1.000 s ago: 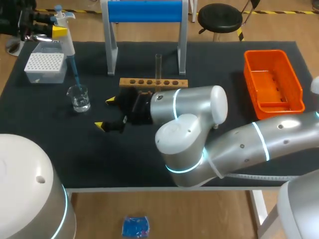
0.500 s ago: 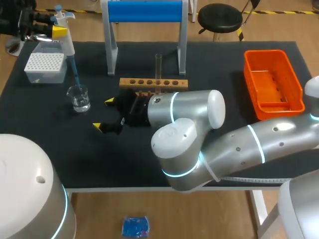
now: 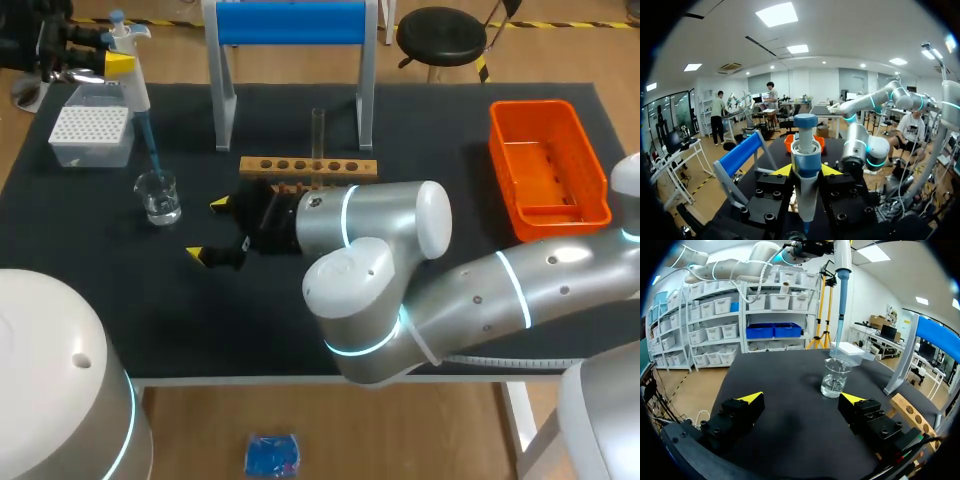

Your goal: Invert the test tube, pick up the pipette, mount the tip to pipette, aspirate from beaker and dispense into the tube, eject the tip, return the pipette, and cap with the stopper.

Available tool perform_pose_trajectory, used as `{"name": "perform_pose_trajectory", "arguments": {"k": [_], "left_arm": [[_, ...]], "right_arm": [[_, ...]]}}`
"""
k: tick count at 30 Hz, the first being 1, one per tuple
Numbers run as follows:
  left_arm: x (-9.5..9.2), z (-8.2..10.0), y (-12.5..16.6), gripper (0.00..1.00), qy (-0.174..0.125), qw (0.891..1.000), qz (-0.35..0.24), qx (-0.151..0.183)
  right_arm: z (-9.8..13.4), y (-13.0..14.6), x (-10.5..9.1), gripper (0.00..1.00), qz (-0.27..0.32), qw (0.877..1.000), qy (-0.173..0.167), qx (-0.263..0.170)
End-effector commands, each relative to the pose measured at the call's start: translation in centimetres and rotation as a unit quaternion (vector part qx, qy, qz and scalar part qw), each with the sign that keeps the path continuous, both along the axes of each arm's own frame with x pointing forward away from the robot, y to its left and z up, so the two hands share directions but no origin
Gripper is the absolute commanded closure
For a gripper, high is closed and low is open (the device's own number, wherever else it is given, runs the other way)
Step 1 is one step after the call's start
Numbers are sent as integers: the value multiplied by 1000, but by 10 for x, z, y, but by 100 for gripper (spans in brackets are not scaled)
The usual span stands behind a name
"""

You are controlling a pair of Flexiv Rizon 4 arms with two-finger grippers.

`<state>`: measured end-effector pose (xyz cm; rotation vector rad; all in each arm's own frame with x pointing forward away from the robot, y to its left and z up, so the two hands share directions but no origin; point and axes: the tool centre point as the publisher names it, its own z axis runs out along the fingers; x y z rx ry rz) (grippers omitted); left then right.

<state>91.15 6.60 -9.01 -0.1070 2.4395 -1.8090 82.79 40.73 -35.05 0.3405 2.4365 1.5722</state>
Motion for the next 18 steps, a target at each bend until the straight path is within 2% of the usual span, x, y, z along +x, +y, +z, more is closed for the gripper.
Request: {"name": "perform_pose_trajectory", "arguments": {"k": [1,18], "left_arm": [[1,0,1,100,0,1000,-1,0],[5,-7,3,100,-1,1000,3,-2]], "right_arm": [[1,2,0,0,-1,1000,0,-3],[1,2,0,0,-1,1000,0,-3]]}}
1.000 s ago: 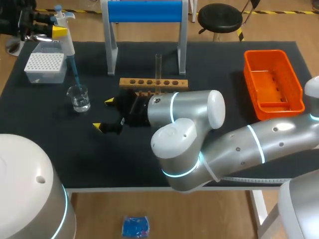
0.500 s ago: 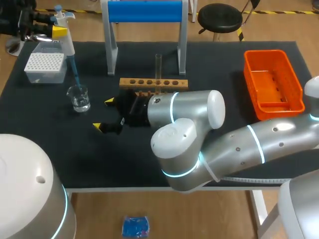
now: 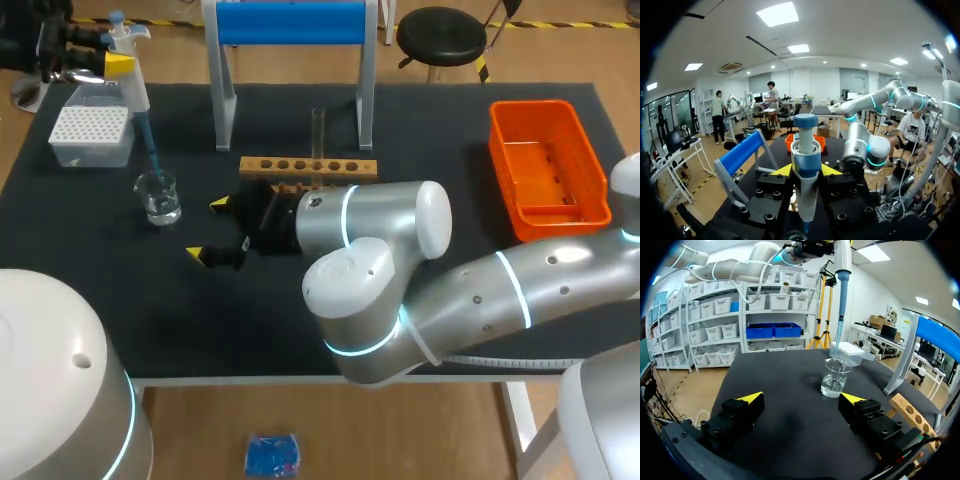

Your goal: Invert the test tube, pick up the pipette, mount the tip to pipette, aspirate from beaker and dispense into the tube, eject the tip, return the pipette, and cap with the stopper.

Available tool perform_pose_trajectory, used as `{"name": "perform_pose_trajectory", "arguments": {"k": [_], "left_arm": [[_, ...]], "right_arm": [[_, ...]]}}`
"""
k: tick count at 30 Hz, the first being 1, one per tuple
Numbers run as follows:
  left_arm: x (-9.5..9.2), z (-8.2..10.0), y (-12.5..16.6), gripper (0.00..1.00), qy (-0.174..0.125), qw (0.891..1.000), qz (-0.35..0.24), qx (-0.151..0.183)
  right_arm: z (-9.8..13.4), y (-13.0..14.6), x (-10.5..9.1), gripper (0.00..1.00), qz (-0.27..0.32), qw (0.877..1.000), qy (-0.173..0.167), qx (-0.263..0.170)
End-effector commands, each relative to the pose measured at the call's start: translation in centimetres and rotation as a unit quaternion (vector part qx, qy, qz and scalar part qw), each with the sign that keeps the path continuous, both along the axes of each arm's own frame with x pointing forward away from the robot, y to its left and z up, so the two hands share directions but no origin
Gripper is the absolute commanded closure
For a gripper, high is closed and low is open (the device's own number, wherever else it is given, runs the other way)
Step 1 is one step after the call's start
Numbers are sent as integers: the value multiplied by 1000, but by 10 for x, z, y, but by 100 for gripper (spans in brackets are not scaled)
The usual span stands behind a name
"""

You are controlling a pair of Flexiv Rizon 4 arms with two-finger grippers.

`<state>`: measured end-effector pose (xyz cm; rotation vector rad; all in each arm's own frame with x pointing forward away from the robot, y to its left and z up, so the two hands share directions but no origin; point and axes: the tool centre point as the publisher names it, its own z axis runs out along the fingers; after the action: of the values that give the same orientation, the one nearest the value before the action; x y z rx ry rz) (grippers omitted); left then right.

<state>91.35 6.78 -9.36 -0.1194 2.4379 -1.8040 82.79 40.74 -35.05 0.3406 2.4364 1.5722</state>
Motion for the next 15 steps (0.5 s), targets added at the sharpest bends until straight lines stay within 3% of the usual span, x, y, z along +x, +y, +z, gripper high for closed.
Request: {"name": "perform_pose_trajectory", "arguments": {"k": [1,15], "left_arm": [[3,-5,2,100,-3,1000,-1,-6],[10,-22,5,100,-8,1000,-2,-10]], "right_arm": [[1,2,0,0,-1,1000,0,-3],[1,2,0,0,-1,1000,0,-3]]}}
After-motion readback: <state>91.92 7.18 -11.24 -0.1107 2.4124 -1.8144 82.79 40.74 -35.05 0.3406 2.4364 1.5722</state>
